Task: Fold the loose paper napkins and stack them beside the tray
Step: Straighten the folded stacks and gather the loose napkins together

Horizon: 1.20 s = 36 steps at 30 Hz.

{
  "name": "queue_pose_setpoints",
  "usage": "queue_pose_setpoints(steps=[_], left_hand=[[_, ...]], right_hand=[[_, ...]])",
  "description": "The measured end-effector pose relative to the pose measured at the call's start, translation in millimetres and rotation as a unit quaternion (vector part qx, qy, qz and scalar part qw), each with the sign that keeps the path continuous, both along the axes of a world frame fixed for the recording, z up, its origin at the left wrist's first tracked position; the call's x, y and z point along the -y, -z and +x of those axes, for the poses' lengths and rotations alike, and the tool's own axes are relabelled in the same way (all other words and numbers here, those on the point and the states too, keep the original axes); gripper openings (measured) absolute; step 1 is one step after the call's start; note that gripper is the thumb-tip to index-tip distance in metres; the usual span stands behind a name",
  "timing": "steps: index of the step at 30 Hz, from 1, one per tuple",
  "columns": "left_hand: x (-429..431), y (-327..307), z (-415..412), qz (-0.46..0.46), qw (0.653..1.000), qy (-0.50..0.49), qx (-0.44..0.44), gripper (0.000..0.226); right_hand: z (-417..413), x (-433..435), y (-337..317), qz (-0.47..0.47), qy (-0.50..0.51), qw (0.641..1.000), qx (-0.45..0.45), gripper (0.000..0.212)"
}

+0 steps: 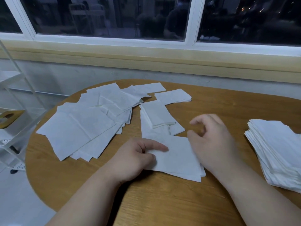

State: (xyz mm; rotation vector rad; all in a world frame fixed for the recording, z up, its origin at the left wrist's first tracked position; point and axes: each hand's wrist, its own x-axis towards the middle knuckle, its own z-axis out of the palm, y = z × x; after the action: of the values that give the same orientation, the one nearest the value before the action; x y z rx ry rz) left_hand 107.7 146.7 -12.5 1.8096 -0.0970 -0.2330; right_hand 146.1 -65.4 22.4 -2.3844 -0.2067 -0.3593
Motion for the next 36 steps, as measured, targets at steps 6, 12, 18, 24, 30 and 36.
queue_pose_setpoints(steps=[6,12,18,24,30,36], left_hand=[[0.5,-5.2,-2.1,0.009,1.000,-0.003,0.016,0.042],[-0.9,-6.8,-0.9,0.017,1.000,0.006,0.020,0.036],[-1.7,-6.7,-0.1,0.013,1.000,0.015,0.014,0.033],[-0.8,-7.7,0.0,0.011,1.000,0.018,0.013,0.033],[-0.3,-8.0,-0.1,0.008,1.000,0.020,0.014,0.032],[-0.7,-8.1,0.4,0.010,1.000,0.022,0.014,0.033]], right_hand=[[65.1,-49.5,-0.1,-0.136,-0.137,0.980,-0.056,0.032],[86.9,-74.2,8.6,-0.215,-0.165,0.959,-0.079,0.039],[92.2,-70.7,11.7,-0.177,-0.161,0.968,-0.077,0.012],[94.2,-65.4,12.1,-0.117,-0.170,0.974,-0.098,0.014],[100.8,-60.3,14.5,-0.090,-0.194,0.971,-0.109,0.012],[106.3,-56.1,16.8,-0.066,-0.214,0.967,-0.124,0.012]])
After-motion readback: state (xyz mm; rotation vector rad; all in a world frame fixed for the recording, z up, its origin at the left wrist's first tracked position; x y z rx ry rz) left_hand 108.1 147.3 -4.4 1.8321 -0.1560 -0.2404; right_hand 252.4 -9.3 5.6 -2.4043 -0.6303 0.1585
